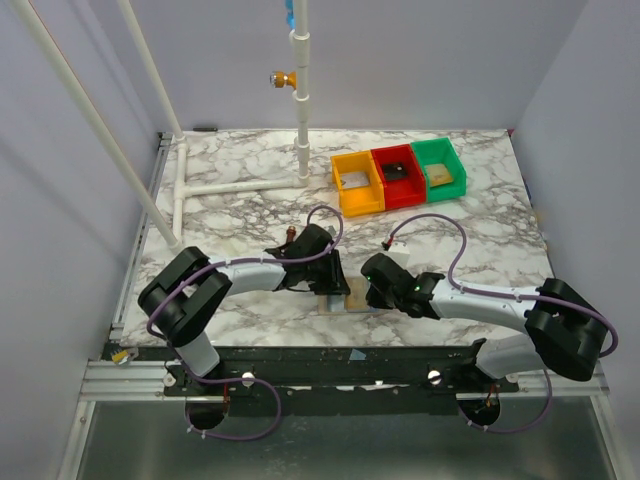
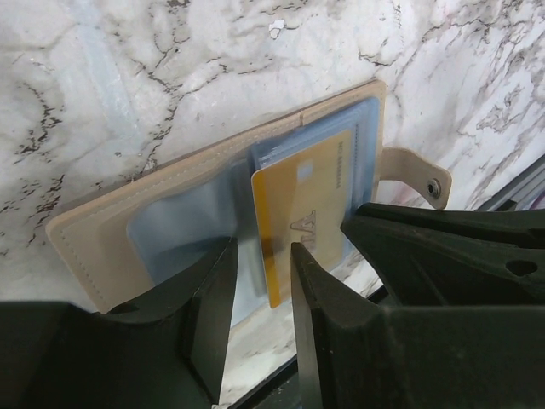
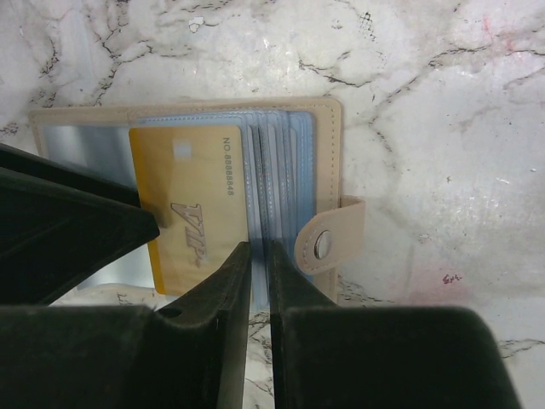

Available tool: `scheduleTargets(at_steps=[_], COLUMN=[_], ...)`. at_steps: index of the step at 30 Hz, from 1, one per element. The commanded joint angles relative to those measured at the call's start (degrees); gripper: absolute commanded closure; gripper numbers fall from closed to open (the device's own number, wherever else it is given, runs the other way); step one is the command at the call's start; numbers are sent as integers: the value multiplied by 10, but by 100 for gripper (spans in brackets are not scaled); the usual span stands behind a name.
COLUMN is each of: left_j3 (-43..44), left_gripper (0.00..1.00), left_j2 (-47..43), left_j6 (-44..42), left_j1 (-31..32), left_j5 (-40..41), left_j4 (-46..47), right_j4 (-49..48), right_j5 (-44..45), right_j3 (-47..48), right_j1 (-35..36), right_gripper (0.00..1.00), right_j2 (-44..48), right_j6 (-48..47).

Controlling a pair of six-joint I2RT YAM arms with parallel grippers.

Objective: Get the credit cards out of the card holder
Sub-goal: Remove the credit card from the card holder.

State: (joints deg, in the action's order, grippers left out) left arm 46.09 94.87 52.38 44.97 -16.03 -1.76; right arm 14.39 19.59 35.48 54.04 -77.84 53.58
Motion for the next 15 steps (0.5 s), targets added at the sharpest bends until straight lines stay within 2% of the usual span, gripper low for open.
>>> scheduleTargets(at_steps=[1, 8, 15], left_j3=[-19, -35, -48], left_gripper=[67, 70, 80], left_j2=[17, 20, 19], left_j6=[9, 22, 33], left_j1=[-4, -6, -8], left_j5=[-32, -45, -57], left_j4=[48, 76, 96], right_j4=[21, 23, 24], right_j5=[-17, -17, -11], right_j3=[-16, -16, -16], right_j1=[0, 0, 0], right_gripper=[85, 85, 86], right_j2=[-23, -28, -29], right_j6=[6, 6, 5])
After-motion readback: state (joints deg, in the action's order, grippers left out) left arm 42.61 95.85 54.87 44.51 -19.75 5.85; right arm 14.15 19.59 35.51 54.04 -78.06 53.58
